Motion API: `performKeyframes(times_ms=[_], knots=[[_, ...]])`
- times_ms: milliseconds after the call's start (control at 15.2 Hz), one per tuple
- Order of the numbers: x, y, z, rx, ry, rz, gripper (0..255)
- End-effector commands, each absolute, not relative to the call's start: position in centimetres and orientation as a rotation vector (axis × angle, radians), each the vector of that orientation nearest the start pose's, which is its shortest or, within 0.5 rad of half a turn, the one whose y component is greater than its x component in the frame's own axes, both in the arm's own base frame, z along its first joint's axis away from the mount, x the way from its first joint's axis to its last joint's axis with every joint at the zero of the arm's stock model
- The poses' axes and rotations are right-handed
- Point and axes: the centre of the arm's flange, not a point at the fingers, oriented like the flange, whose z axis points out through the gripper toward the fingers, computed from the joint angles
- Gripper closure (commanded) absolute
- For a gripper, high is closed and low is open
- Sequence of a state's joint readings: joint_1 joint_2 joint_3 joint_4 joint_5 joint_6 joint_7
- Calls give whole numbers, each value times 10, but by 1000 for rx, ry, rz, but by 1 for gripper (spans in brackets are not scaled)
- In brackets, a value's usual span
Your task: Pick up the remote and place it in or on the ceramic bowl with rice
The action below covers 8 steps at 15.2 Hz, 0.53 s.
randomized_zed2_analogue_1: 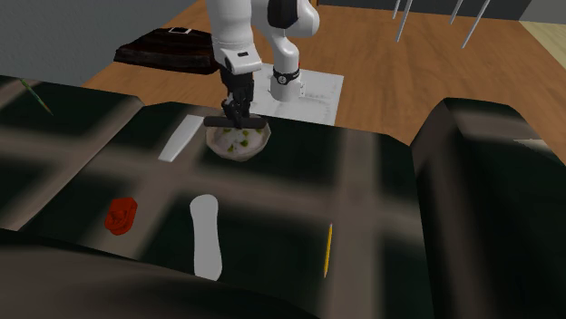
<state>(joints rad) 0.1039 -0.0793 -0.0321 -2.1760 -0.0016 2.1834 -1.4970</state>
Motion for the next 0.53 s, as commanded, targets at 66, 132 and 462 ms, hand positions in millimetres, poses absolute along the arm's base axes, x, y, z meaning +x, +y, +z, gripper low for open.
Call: performKeyframes(times_ms=[66, 132, 462], knots=[[525, 38, 417, -2261, -2259, -107, 255], [525, 38, 417, -2261, -2259, -107, 255], [525, 38, 417, -2261, -2259, -107, 255]])
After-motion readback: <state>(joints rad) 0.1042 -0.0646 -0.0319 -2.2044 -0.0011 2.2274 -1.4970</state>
